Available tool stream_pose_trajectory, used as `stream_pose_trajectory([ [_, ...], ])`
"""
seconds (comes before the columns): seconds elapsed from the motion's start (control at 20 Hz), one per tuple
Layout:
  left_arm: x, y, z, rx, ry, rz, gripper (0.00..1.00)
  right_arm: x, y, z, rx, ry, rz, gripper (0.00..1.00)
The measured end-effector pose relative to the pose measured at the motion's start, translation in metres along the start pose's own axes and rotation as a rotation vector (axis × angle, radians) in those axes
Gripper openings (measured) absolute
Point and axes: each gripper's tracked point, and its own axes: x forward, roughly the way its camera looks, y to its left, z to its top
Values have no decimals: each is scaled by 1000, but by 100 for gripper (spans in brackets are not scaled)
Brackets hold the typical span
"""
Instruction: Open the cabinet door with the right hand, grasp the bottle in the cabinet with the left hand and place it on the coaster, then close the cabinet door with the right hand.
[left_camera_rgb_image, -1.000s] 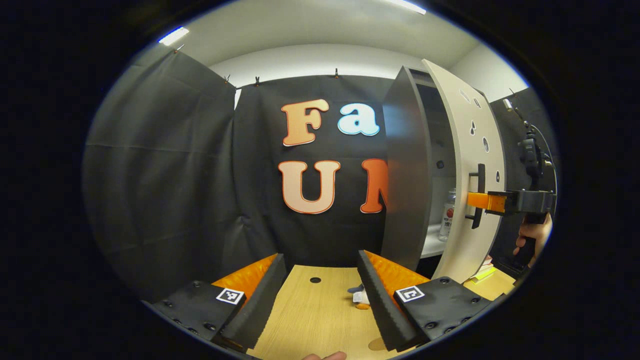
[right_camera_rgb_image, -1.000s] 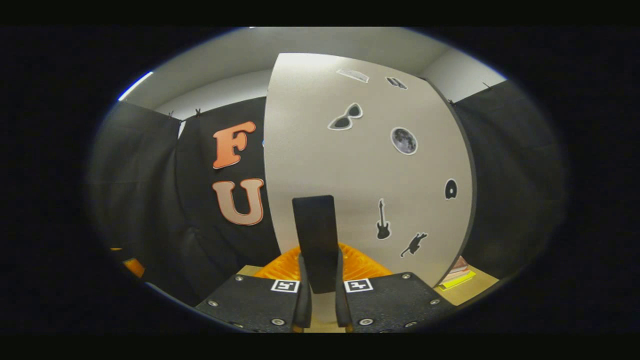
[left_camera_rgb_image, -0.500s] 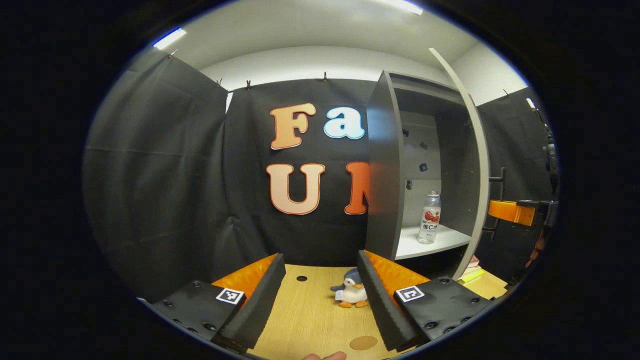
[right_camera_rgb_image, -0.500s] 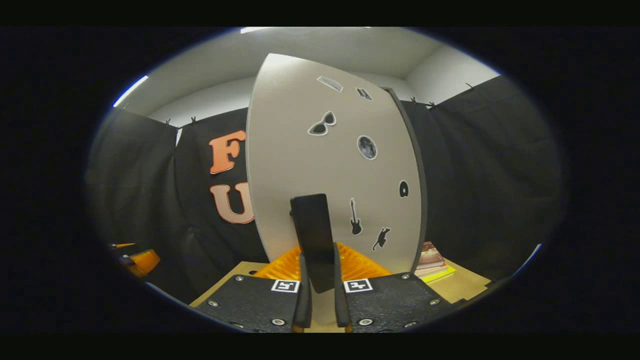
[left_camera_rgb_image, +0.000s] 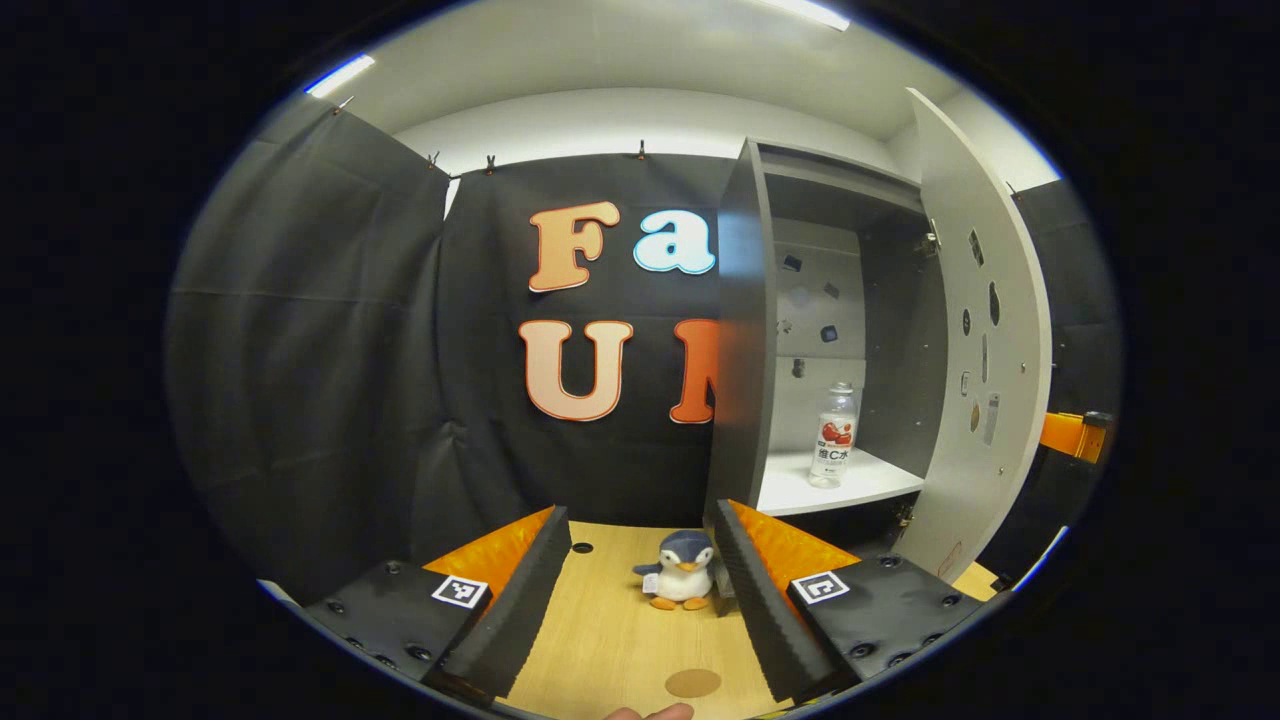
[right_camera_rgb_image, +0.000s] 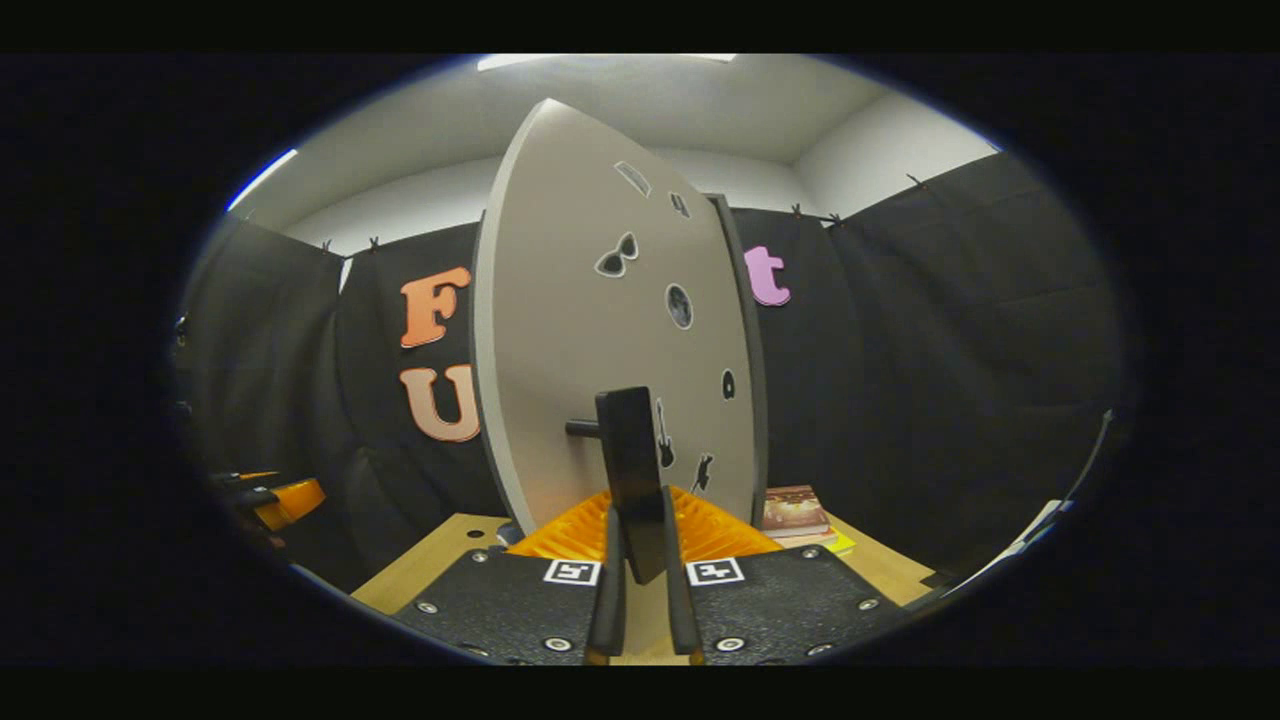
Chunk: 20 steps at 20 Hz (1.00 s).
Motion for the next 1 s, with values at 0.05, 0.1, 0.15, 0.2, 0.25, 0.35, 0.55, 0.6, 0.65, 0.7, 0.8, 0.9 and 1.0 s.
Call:
stream_pose_trajectory([
  [0.05, -1, -8, 0, -1, -1, -9, 94, 0, -6, 3, 5, 1, -6, 15],
  [0.1, -2, -16, 0, -3, 0, -17, 95, -3, -12, 3, 10, 4, -10, 19],
  [0.15, -4, -24, -1, -7, 1, -24, 95, -6, -19, 4, 8, 7, -8, 17],
  [0.2, -4, -32, -1, -12, 4, -32, 95, -8, -24, 5, 8, 10, -10, 17],
  [0.25, -6, -40, -3, -15, 10, -40, 95, -11, -31, 5, 7, 10, -15, 17],
  [0.35, -9, -54, -3, -17, 9, -51, 94, -13, -44, 6, 0, 9, -30, 17],
  [0.55, -17, -77, -4, -13, 11, -59, 94, -16, -76, 9, 25, 6, -20, 17],
  [0.6, -17, -83, -5, -13, 17, -64, 95, -19, -86, 9, 26, 13, -19, 16],
  [0.65, -21, -88, -8, -12, 22, -65, 95, -23, -95, 11, 29, 9, -11, 16],
  [0.7, -22, -92, -7, -13, 21, -64, 95, -25, -101, 13, 29, 5, -10, 16],
  [0.8, -26, -100, -8, -12, 28, -63, 96, -24, -118, 14, 6, 1, -14, 15],
  [0.9, -29, -106, -8, -9, 28, -58, 96, -21, -132, 15, -15, 1, -12, 11],
  [1.0, -33, -112, -8, -9, 27, -55, 95, -22, -144, 18, -21, 4, 2, 10],
])
